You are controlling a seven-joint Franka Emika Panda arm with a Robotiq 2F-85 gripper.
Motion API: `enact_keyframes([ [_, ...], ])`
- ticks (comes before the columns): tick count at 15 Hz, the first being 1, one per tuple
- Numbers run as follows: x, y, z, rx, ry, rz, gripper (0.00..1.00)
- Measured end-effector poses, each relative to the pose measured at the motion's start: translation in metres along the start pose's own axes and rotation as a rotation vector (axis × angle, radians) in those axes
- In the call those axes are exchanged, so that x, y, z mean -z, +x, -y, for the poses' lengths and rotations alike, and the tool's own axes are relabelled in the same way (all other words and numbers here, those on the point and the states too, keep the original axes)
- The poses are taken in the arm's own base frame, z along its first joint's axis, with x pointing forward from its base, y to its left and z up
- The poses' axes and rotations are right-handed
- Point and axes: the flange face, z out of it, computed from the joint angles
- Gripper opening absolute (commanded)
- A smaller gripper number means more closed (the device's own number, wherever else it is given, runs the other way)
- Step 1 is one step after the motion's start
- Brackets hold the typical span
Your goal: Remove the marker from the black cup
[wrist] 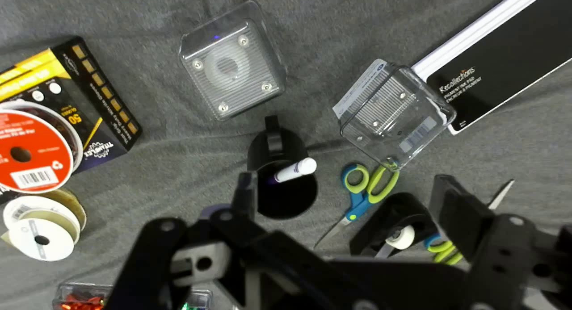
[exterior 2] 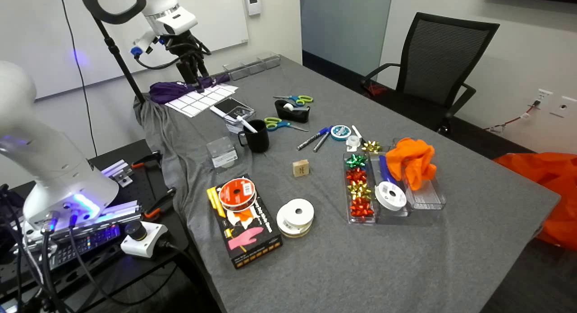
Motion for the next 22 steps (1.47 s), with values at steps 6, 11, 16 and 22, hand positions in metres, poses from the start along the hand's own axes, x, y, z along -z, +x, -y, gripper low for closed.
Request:
enact_keyframes([
  [6, -0.030, 0.025, 0.020, -0.188, -0.023, -0.022, 1.00],
  [11, -0.040, 0.039, 0.025, -0.255, -0.047, -0.031, 1.00],
  [16, -0.041, 0.039, 0.025, -0.273, -0.051, -0.032, 1.00],
  [22, -0.083, 0.040, 0.025, -0.401, -0.142, -0.037, 1.00],
])
